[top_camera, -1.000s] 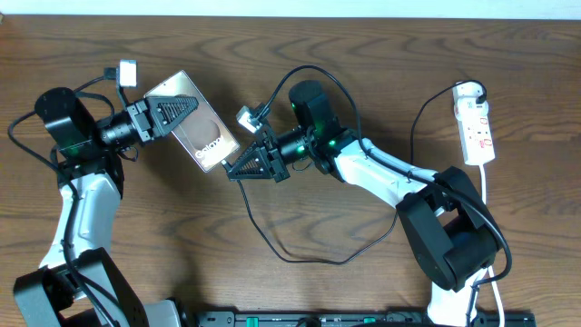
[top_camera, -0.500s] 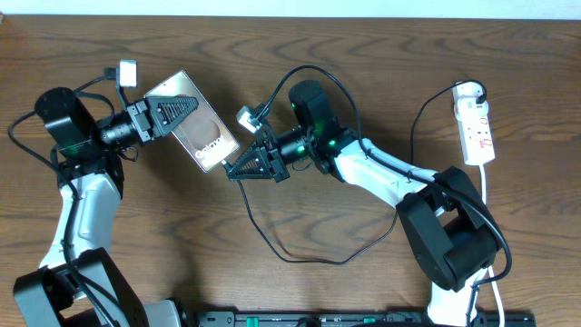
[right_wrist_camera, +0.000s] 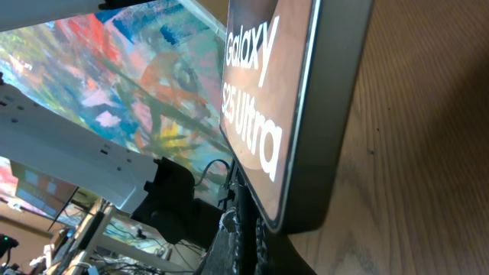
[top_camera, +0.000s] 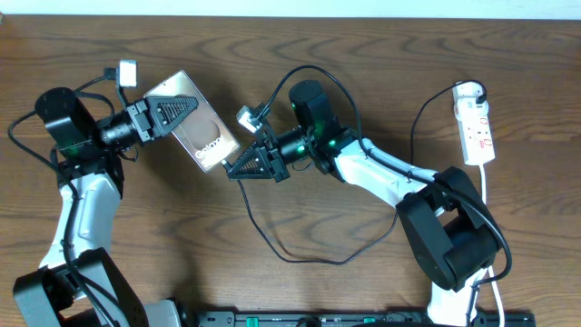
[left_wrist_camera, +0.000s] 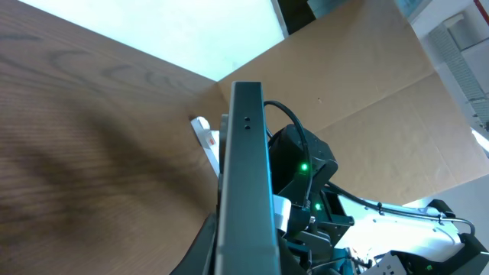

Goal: Plug charger to phone and switch on socket

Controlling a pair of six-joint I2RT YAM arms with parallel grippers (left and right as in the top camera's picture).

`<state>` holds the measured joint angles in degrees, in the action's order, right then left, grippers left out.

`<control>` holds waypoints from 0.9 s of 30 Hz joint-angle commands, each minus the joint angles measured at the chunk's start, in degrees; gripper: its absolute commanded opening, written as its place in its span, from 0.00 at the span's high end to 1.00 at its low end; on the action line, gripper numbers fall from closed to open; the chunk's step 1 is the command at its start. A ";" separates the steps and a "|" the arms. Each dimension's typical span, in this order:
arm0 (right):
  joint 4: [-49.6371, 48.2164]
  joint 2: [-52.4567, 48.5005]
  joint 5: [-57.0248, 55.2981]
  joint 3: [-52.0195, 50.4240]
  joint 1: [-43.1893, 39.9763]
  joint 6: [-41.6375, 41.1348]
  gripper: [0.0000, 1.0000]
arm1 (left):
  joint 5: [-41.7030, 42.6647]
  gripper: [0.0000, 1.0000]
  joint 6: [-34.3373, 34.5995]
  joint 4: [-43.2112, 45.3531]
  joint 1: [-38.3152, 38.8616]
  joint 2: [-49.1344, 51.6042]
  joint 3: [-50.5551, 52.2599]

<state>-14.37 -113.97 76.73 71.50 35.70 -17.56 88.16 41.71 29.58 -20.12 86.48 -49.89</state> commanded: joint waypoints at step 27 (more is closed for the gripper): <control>-1.75 0.04 -0.33 0.39 -1.16 -1.75 0.99 | 1.99 0.93 -1.07 0.02 0.61 -0.63 0.09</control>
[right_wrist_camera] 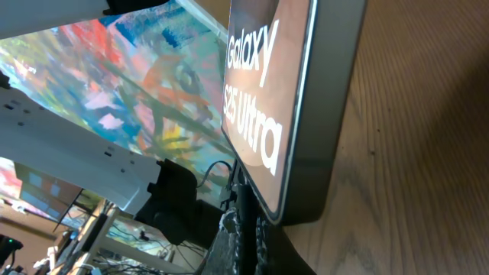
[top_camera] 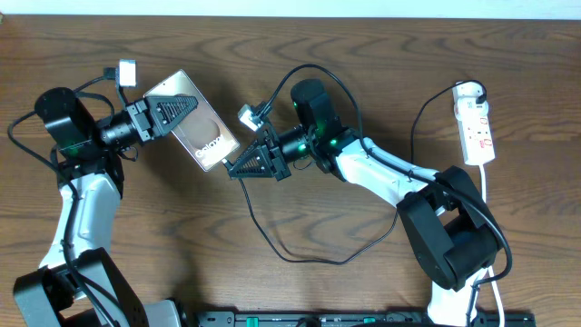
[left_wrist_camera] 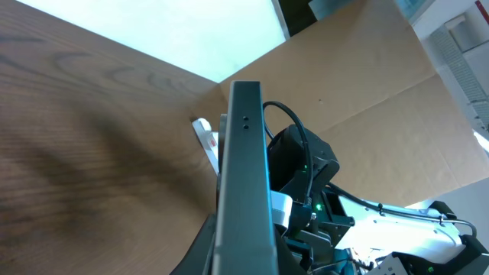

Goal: Plug charger to phone and switch on socket

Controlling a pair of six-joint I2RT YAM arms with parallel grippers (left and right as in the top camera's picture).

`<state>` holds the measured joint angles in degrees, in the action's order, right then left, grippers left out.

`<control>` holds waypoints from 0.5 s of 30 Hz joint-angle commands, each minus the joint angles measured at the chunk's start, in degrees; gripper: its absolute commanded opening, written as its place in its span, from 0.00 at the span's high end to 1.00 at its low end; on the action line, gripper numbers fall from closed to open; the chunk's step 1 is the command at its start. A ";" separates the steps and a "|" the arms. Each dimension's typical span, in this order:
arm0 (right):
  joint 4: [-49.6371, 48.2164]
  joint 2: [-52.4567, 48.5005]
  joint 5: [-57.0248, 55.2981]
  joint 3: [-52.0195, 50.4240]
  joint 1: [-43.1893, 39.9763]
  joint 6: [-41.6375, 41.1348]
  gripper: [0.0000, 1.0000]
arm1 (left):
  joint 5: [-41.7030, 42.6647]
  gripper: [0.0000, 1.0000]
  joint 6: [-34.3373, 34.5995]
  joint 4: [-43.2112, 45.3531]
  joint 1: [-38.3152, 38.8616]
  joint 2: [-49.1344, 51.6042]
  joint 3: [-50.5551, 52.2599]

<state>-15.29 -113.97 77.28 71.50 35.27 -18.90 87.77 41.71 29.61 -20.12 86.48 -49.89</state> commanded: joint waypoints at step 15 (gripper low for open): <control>-5.57 0.04 -2.23 0.39 -0.33 -4.70 0.99 | 2.38 0.92 -1.66 -0.02 0.61 -0.63 0.09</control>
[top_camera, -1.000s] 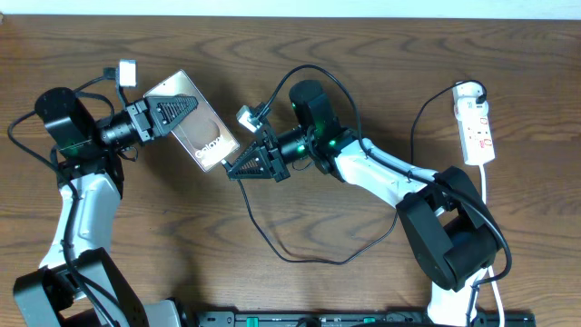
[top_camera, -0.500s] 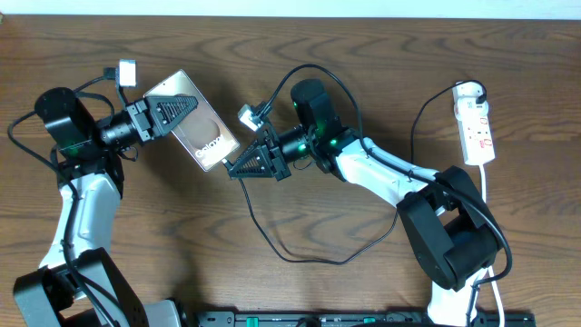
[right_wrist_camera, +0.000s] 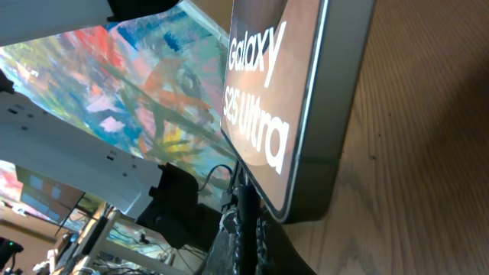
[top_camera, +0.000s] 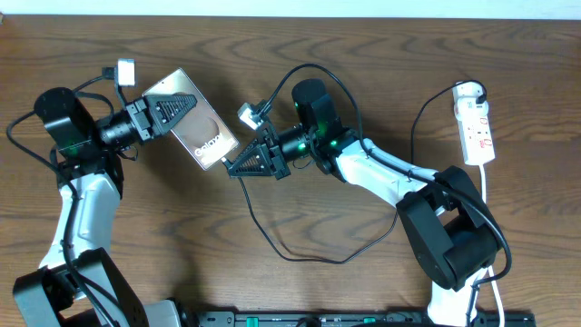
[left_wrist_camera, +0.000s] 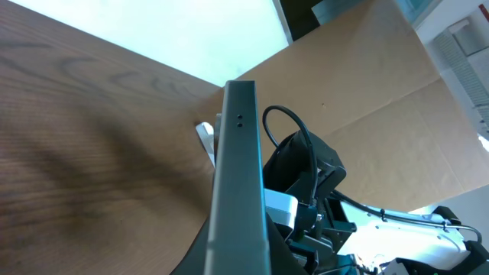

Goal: Plug charger to phone and switch on socket

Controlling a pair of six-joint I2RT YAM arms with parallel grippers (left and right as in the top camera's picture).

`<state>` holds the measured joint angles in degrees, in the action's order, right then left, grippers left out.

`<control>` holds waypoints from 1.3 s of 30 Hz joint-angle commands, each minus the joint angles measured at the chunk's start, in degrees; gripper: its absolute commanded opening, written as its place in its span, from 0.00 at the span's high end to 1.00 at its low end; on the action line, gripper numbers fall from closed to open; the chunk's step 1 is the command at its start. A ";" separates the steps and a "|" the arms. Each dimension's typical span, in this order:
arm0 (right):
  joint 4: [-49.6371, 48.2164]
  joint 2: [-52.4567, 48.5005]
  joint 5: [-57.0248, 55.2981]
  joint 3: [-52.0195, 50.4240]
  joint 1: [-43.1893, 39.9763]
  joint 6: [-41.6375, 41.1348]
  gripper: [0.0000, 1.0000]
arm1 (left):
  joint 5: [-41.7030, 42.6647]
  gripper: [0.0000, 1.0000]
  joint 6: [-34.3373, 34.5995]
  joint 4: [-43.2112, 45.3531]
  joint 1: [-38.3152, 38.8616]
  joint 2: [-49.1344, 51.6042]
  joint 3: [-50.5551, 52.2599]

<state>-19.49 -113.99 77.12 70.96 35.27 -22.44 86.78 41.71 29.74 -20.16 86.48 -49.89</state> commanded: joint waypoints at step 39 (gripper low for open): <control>-3.98 0.07 -2.89 0.94 -0.44 -9.03 0.99 | 3.37 0.92 -3.58 -0.15 3.87 -0.63 0.09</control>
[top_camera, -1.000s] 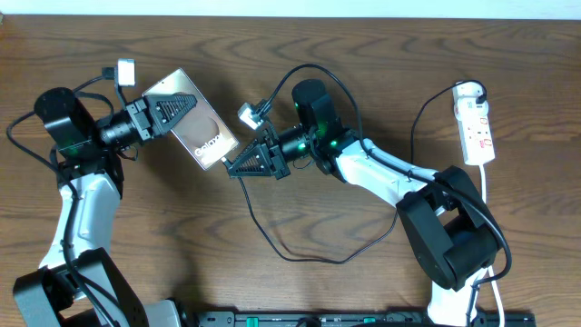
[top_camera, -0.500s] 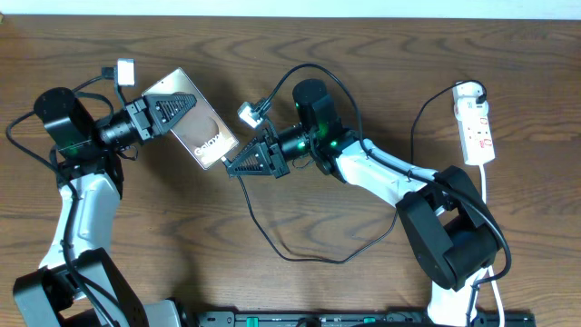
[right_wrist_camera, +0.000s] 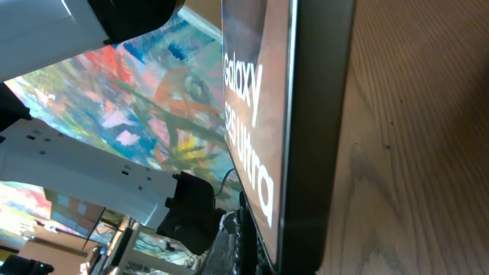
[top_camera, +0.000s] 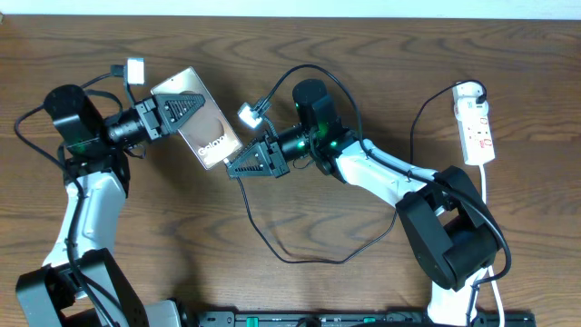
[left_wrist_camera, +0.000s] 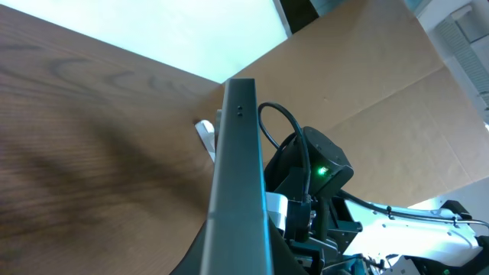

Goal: Plug charger to phone and switch on socket

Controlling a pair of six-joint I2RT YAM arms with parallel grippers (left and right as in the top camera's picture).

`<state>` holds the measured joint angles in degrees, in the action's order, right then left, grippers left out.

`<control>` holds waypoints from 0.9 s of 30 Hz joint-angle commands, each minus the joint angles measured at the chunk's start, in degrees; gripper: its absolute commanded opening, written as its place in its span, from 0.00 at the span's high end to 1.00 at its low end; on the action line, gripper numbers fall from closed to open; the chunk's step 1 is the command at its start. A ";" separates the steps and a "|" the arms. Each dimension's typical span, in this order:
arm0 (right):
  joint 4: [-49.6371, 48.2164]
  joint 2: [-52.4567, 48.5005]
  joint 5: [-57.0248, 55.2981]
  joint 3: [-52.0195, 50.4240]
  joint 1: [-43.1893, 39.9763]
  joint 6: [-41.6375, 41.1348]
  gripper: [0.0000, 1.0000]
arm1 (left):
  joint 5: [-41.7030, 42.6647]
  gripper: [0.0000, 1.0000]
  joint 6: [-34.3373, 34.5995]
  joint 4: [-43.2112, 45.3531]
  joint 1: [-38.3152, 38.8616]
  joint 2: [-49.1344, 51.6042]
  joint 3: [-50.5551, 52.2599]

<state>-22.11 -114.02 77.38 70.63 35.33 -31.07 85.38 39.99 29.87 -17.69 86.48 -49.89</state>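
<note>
The phone (top_camera: pixel 204 129), gold-backed with "Galaxy" on its face, is held off the table by my left gripper (top_camera: pixel 178 116), which is shut on its upper end. The left wrist view shows the phone (left_wrist_camera: pixel 238 168) edge-on. My right gripper (top_camera: pixel 240 166) sits just below the phone's lower end, shut on the dark charger plug (right_wrist_camera: pixel 246 229). The phone (right_wrist_camera: pixel 298 130) fills the right wrist view, almost edge-on; whether the plug touches its port is hidden. The black cable (top_camera: pixel 300 258) loops across the table. The white socket strip (top_camera: pixel 476 123) lies at the far right.
The wooden table (top_camera: pixel 182 254) carries the cable loop at front centre. A white lead (top_camera: pixel 484 195) runs from the socket strip toward the front right. A cardboard wall (left_wrist_camera: pixel 367 92) stands behind the table. A black rail (top_camera: pixel 345 318) lines the front edge.
My left arm has shifted a little to the right, carrying the phone closer to the right gripper. The phone now shows more edge-on in the right wrist view. Both grips are unchanged.
At every earlier moment my left gripper held the phone up and my right gripper held the plug just under its lower end. Between them only small shifts in angle showed. Now the phone stands nearer the plug and turned more edge-on.
</note>
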 commanded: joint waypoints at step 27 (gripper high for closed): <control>-3.91 0.09 -6.38 1.27 -1.29 -6.03 0.99 | 4.76 0.93 -1.84 -0.72 1.40 -0.63 0.09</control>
<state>-24.84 -114.39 77.21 70.41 35.27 -35.38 85.12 39.97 29.63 -17.69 86.48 -49.89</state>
